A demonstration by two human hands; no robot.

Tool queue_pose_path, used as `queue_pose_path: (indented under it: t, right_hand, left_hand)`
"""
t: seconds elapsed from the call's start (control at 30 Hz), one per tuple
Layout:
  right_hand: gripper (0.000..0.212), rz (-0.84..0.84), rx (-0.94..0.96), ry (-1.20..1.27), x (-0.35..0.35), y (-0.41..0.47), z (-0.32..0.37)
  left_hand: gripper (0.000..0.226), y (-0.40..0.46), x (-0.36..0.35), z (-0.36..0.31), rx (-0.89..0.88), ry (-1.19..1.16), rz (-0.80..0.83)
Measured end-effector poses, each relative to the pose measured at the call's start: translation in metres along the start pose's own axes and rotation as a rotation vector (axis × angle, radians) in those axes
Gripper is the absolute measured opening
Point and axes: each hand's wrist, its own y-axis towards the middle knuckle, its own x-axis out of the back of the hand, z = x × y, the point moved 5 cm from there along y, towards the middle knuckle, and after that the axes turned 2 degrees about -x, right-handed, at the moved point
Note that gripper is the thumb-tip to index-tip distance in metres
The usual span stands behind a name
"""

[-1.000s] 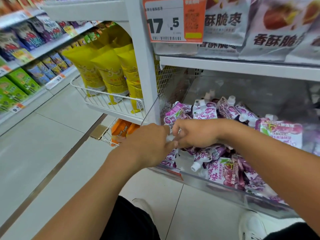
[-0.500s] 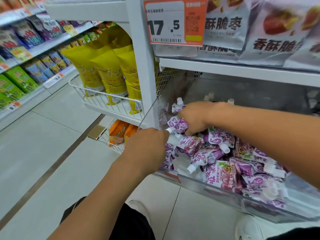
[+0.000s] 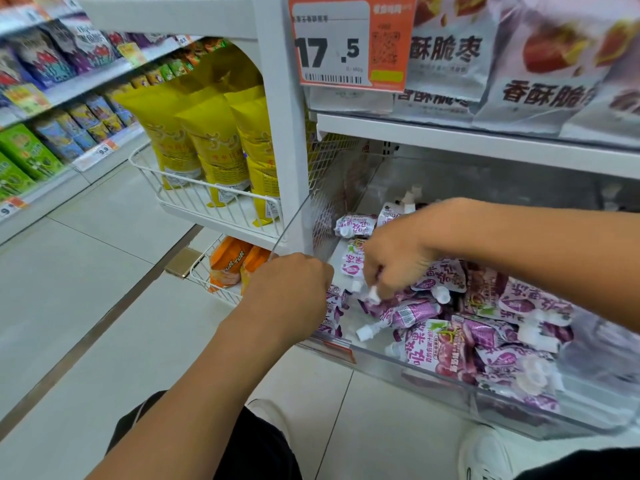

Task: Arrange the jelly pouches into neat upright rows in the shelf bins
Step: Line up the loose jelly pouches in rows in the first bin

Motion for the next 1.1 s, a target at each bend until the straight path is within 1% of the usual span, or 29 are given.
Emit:
queue_pose_path:
  t: [0.03, 0.13, 0.17, 0.23, 0.3, 0.37, 0.4, 0.47, 0.5, 0.53, 0.57, 0.63, 0.67, 0.8, 0.93, 1.0, 1.03, 1.1]
  right_hand:
    - [0.044, -0.007, 0.009, -0.002, -0.008, -0.012, -0.003]
    - [0.056, -0.077, 0.007, 0.008, -0.027, -0.042, -0.010]
    - [0.059, -0.092, 0.006, 0.057, -0.027, -0.045, -0.012]
    - [0.056, -0.129, 0.015, 0.183, -0.016, -0.040, -0.012]
    - [0.055, -0.281, 0.027, 0.202, 0.010, -0.023, -0.012]
    - [0.058, -0.422, -0.029, 0.093, 0.032, -0.001, -0.007]
    - [0.070, -0.419, -0.089, 0.013, 0.036, 0.013, -0.006]
    - [0.096, -0.238, -0.183, -0.077, 0.028, 0.037, -0.002]
    - [0.101, -0.163, -0.207, -0.103, 0.022, 0.045, 0.000]
    - [0.101, -0.138, -0.218, -0.129, 0.020, 0.050, 0.000]
    - [0.098, -0.144, -0.219, -0.157, 0.019, 0.053, -0.002]
    - [0.083, -0.156, -0.178, -0.184, 0.022, 0.052, -0.005]
    - [0.073, -0.149, -0.145, -0.155, 0.025, 0.050, -0.007]
    - [0.028, -0.160, 0.004, 0.087, 0.028, 0.025, -0.014]
    - [0.028, -0.220, 0.044, 0.155, 0.016, -0.006, -0.016]
    - [0.022, -0.261, 0.033, 0.182, 0.010, -0.015, -0.020]
    - [0.024, -0.297, 0.026, 0.189, 0.009, -0.016, -0.020]
    - [0.036, -0.357, 0.013, 0.173, 0.010, -0.013, -0.022]
  left_hand:
    - [0.037, 0.000, 0.000, 0.001, -0.001, -0.003, 0.002]
    - [0.036, 0.001, 0.000, 0.001, -0.020, -0.008, 0.001]
    - [0.035, 0.001, 0.000, 0.001, -0.032, -0.006, 0.001]
    - [0.033, 0.000, 0.000, 0.001, -0.048, -0.001, -0.004]
    - [0.033, 0.000, 0.001, 0.001, -0.043, -0.001, -0.008]
    - [0.034, 0.001, 0.001, 0.001, -0.029, -0.003, -0.003]
    - [0.035, 0.001, 0.002, 0.001, -0.026, -0.005, 0.002]
    - [0.035, 0.001, 0.001, 0.001, -0.016, -0.019, 0.010]
    - [0.035, 0.001, 0.001, 0.001, -0.013, -0.024, 0.009]
    - [0.034, 0.001, 0.002, 0.002, -0.012, -0.024, 0.005]
    - [0.033, 0.001, 0.002, 0.002, -0.010, -0.018, 0.001]
    - [0.033, 0.000, 0.002, 0.001, -0.009, -0.003, -0.003]
    - [0.032, 0.000, 0.002, 0.000, -0.011, 0.005, -0.001]
    - [0.034, 0.000, 0.003, 0.001, -0.006, 0.018, 0.007]
    - [0.031, -0.001, 0.001, 0.002, 0.006, 0.008, -0.011]
    - [0.029, 0.001, 0.000, 0.003, 0.013, 0.007, -0.026]
    - [0.028, 0.002, -0.001, 0.003, 0.016, 0.008, -0.026]
    - [0.025, 0.003, 0.000, 0.004, 0.019, -0.002, -0.020]
